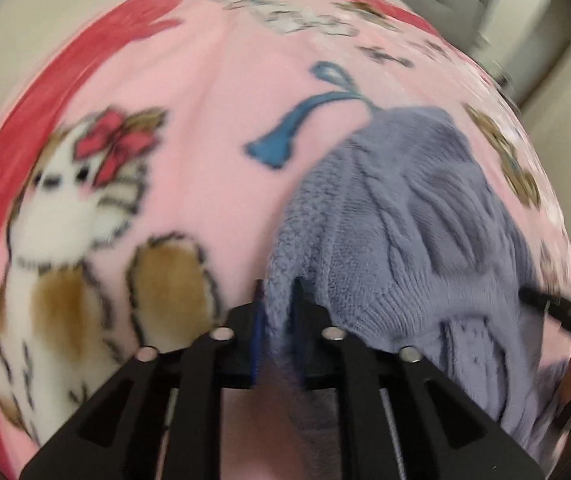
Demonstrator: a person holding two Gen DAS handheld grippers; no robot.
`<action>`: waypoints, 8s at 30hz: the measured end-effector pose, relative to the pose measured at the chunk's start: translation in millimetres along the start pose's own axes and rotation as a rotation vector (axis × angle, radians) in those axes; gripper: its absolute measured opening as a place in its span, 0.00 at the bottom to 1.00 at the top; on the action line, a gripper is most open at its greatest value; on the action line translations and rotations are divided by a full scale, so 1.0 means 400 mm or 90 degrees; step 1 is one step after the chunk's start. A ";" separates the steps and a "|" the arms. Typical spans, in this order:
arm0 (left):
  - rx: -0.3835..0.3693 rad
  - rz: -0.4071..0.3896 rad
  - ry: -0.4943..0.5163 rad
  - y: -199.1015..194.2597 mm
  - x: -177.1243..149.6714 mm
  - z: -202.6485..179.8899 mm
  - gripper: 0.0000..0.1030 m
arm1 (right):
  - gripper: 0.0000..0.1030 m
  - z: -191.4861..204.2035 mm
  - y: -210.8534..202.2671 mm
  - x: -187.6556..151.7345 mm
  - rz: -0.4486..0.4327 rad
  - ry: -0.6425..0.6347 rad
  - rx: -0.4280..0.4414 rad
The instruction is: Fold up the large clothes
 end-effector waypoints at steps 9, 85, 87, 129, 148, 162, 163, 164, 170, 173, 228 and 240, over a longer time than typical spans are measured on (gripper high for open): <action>-0.059 -0.030 -0.026 -0.010 0.087 0.008 0.73 | 0.62 0.011 0.011 0.164 -0.042 0.003 0.016; -0.410 -0.015 -0.367 -0.398 -0.291 -0.018 0.00 | 0.06 0.265 -0.198 -0.126 -0.050 0.181 0.320; -0.429 -0.034 -0.364 -0.468 -0.299 0.009 0.00 | 0.06 0.290 -0.250 -0.150 -0.066 0.190 0.345; -0.263 0.059 -0.425 -0.228 -0.374 0.006 0.08 | 0.07 0.126 -0.103 -0.270 -0.045 0.304 0.280; -0.363 0.093 -0.501 -0.394 -0.712 0.053 0.05 | 0.07 0.250 -0.269 -0.528 0.026 0.216 0.292; -0.174 -0.099 -0.325 -0.507 -0.740 0.064 0.37 | 0.67 0.309 -0.337 -0.583 -0.065 -0.010 0.066; -0.137 -0.143 -0.289 -0.546 -0.737 0.061 0.38 | 0.69 0.337 -0.366 -0.576 -0.085 -0.065 0.028; -0.115 -0.180 -0.234 -0.580 -0.729 0.038 0.38 | 0.69 0.368 -0.385 -0.571 -0.102 -0.120 0.012; -0.144 -0.144 -0.014 -0.519 -0.670 -0.146 0.39 | 0.60 0.489 -0.289 -0.572 -0.033 -0.328 0.036; -0.138 -0.105 0.013 -0.461 -0.689 -0.155 0.39 | 0.58 0.451 -0.216 -0.601 0.025 -0.313 0.037; 0.038 0.071 -0.059 -0.709 -1.501 0.258 0.85 | 0.85 0.265 -0.609 -1.374 0.161 -0.103 -0.246; -0.015 0.137 -0.042 -0.630 -1.556 0.192 0.81 | 0.87 0.248 -0.560 -1.405 0.168 -0.028 -0.219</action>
Point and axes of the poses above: each gripper's, at about its wrist camera, not at the fingertips, and y roughly the way its jaws point, z to its left, x to its top, the point moved 7 cm from there along y, roughly the way its jaws point, and after that the axes turned 13 degrees about x, right-handed, at the moved point
